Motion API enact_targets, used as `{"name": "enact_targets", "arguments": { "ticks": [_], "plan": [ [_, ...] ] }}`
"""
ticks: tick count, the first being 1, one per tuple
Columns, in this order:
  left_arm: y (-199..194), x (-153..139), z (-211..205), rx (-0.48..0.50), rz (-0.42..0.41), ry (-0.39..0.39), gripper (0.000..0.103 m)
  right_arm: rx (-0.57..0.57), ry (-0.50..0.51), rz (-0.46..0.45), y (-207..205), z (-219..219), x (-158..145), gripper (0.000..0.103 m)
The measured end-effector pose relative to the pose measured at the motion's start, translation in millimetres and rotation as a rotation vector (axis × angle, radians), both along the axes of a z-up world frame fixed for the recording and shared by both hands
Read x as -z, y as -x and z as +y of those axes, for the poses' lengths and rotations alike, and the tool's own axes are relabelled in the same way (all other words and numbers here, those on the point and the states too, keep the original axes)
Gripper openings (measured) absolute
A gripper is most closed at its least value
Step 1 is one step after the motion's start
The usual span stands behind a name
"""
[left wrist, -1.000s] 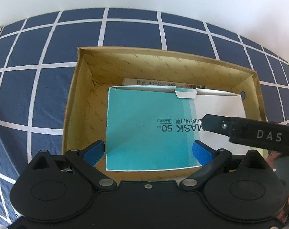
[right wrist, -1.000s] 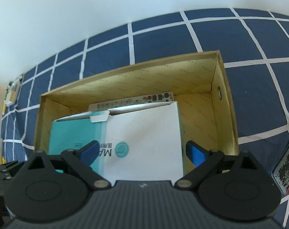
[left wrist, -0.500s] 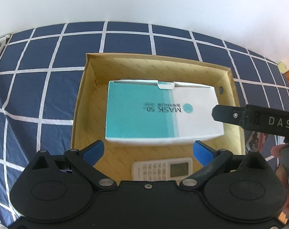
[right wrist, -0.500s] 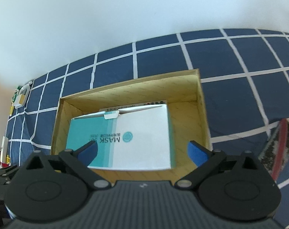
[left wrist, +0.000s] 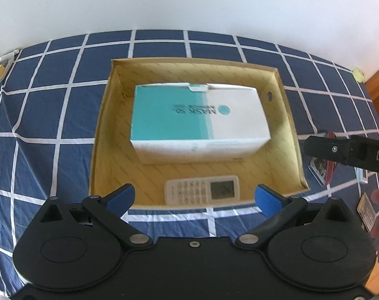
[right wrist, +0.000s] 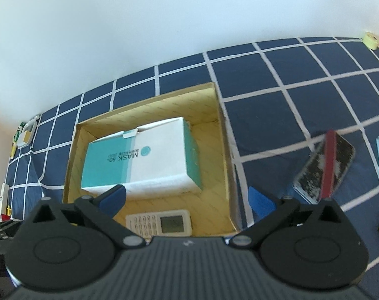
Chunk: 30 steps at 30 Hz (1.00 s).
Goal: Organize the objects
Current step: 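Move the right tool toward the clear screwdriver set case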
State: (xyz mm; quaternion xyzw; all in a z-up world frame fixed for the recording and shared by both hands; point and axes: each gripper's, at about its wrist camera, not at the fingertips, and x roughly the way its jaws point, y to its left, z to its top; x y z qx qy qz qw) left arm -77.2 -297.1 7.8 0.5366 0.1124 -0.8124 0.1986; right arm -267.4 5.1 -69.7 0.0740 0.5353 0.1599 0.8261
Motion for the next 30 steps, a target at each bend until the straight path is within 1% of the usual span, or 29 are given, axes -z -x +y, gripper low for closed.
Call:
{"name": "enact_targets", "arguments": {
  "ticks": [7,15,22,30],
  "plan": [
    [3,4,35,0.054,-0.002,0.008,0.103,0.048,-0.006,0.003,14,-33,2,0.103],
    [27,17,86,0.102,-0.011,0.018,0.103,0.101,-0.007,0.023,17,-87,12,0.103],
    [65,35,146,0.179,-0.033,0.012,0.103,0.188,-0.006,0.035,17,-159,19,0.103],
    [107,71,226,0.307,-0.085,-0.002,0.103,0.341,0.000,0.073,20,-258,38,0.103]
  ]
}}
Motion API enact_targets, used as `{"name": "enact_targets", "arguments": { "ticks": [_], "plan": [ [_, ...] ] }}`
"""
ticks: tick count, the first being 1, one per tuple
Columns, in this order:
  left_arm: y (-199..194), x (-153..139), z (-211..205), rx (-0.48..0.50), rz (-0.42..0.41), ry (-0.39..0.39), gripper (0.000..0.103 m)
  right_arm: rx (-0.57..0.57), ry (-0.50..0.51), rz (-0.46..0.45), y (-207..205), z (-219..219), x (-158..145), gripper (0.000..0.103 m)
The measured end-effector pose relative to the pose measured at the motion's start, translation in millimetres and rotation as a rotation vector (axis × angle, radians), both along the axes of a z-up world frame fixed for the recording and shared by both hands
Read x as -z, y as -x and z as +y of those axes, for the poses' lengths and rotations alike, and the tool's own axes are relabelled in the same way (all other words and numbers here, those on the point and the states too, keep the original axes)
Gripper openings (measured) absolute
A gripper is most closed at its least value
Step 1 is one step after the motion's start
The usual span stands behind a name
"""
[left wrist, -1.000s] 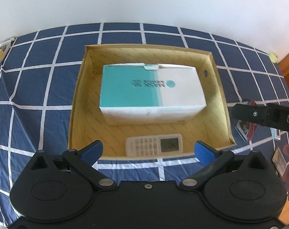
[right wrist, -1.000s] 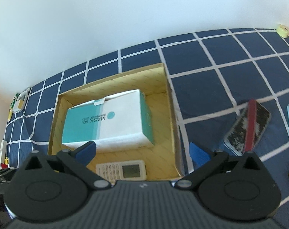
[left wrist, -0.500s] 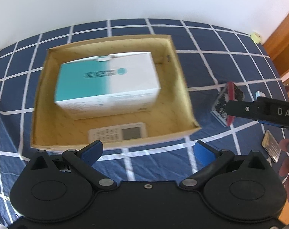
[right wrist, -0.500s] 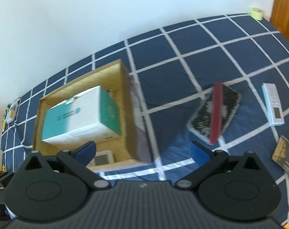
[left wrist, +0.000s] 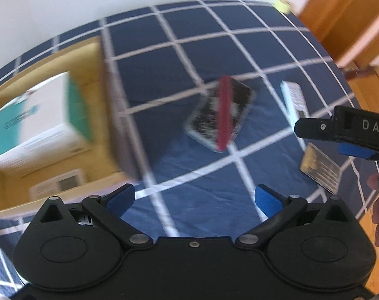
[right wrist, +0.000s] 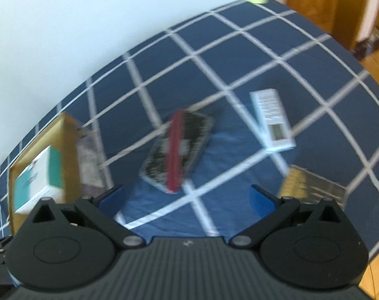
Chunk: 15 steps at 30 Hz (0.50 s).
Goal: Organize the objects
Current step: 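Move the right tool toward the clear screwdriver set case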
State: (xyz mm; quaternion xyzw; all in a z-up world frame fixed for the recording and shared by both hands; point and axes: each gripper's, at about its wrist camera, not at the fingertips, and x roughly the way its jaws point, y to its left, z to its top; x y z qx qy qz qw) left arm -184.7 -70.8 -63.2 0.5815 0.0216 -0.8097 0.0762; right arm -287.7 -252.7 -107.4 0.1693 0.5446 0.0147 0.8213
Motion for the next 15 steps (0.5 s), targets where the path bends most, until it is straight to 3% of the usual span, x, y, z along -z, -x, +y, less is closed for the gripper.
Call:
{"name": "enact_targets", "arguments": {
  "ticks": [7,15],
  "plan": [
    [34,38,60,0.116,-0.055,-0.008,0.103,0.149,-0.007,0.051,16,-75,27,0.103],
    [69,79,118,0.259,-0.125,0.001,0.103,0.290,-0.021,0.121,37,-130,63,0.103]
  ]
}}
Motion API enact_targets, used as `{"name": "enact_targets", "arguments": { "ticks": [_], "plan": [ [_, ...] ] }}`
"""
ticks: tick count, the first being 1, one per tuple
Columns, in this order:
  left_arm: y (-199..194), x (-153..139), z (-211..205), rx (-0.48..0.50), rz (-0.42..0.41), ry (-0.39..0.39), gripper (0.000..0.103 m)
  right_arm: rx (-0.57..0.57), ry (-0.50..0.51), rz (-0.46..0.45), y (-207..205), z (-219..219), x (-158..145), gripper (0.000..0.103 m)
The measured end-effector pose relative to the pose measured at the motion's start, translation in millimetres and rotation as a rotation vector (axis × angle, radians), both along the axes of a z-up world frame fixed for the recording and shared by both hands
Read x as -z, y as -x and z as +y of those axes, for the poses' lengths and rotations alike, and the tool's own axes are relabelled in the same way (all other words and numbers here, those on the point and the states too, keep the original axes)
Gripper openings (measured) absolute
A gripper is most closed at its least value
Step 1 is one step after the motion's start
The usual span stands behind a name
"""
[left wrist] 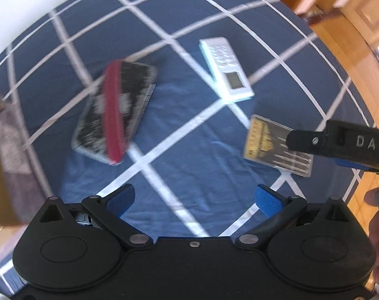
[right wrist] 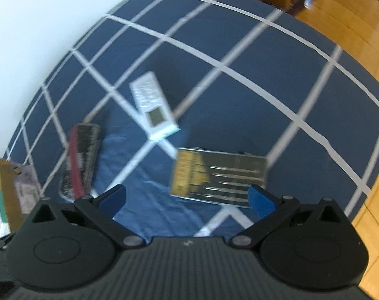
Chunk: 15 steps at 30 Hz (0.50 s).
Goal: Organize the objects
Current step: 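Move the right tool toward the clear screwdriver set case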
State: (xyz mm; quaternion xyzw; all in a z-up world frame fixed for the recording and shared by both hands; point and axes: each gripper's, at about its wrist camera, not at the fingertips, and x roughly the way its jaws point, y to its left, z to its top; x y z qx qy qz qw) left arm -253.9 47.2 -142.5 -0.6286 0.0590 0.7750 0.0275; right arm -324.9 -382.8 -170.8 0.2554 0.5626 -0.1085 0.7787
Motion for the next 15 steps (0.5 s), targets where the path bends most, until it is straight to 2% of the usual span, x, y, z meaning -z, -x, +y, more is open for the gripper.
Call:
{"name": "enact_targets", "arguments": {
  "ticks": [8,15],
  "plan": [
    [28,35,34,0.117,-0.069,0.020,0.103,0.151,-0.049,0.079,9,-32,35,0.103],
    [44,61,56,0.220,-0.123,0.033,0.102,0.194,-0.070,0.114,3,-38,54,0.103]
  ]
}}
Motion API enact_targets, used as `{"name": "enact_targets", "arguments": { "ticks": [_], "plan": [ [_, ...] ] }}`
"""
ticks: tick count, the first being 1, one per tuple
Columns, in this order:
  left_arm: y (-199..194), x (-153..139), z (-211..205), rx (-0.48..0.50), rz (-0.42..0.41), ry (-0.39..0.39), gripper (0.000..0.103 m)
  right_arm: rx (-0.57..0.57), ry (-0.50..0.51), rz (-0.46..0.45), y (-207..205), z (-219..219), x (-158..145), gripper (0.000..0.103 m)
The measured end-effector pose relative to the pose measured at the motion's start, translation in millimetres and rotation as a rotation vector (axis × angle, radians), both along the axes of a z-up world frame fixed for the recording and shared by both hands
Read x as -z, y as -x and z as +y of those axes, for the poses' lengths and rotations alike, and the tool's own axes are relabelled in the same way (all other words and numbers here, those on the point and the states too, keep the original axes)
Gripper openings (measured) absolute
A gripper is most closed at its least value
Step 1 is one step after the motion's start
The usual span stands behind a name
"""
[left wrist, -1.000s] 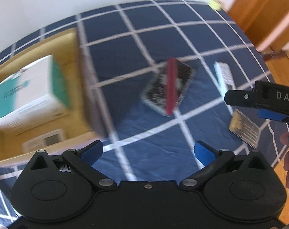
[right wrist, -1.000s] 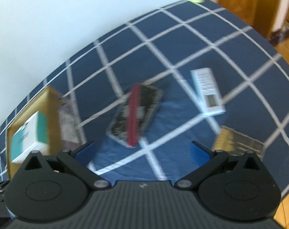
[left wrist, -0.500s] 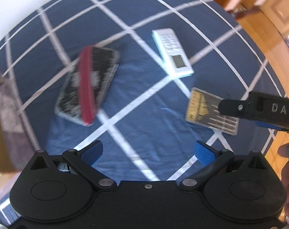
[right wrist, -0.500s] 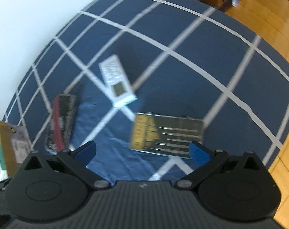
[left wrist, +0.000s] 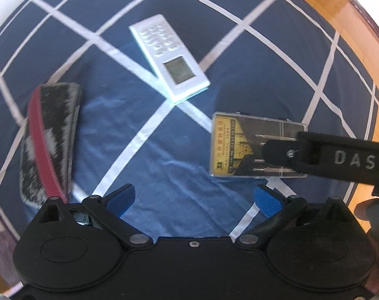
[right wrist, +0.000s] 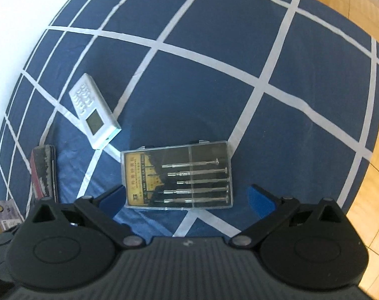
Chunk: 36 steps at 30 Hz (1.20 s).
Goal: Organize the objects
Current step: 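Move the right tool toward the clear screwdriver set case, then close the right gripper on the clear screwdriver case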
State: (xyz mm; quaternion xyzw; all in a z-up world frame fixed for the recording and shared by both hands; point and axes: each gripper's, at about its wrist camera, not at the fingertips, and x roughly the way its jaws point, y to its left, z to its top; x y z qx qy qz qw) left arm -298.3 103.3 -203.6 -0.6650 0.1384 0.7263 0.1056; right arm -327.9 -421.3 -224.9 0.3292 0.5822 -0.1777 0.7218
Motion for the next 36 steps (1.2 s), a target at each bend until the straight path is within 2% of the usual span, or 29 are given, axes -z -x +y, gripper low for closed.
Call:
{"name": "enact_targets", "arguments": {
  "ticks": [7,12,15,17,22,27,29,36],
  "plan": [
    [15,18,15,0.065,-0.034,0.000,0.100,0.002,-0.009,0.026,-10,-5,14,0.101],
    [20,26,22,0.078,-0.058,-0.013,0.091,-0.013,-0.014,0.042,-15,-7,21,0.099],
    [20,29,25,0.076,-0.071,-0.026,0.088,-0.024,-0.016,0.049,-18,-8,23,0.093],
    [20,31,27,0.077,-0.078,-0.028,0.077,-0.030,-0.015,0.049,-19,-8,24,0.090],
    [22,34,28,0.073,-0.085,-0.040,0.073,-0.029,-0.011,0.057,-22,-9,26,0.079],
    [23,34,31,0.080,-0.077,-0.050,0.069,-0.046,0.006,0.051,-23,-8,25,0.078],
    [23,34,32,0.082,-0.082,-0.062,0.061,-0.052,0.015,0.050,-24,-8,25,0.077],
    [23,35,32,0.062,-0.080,-0.062,0.061,-0.060,0.029,0.058,-26,-8,24,0.068]
  ]
}}
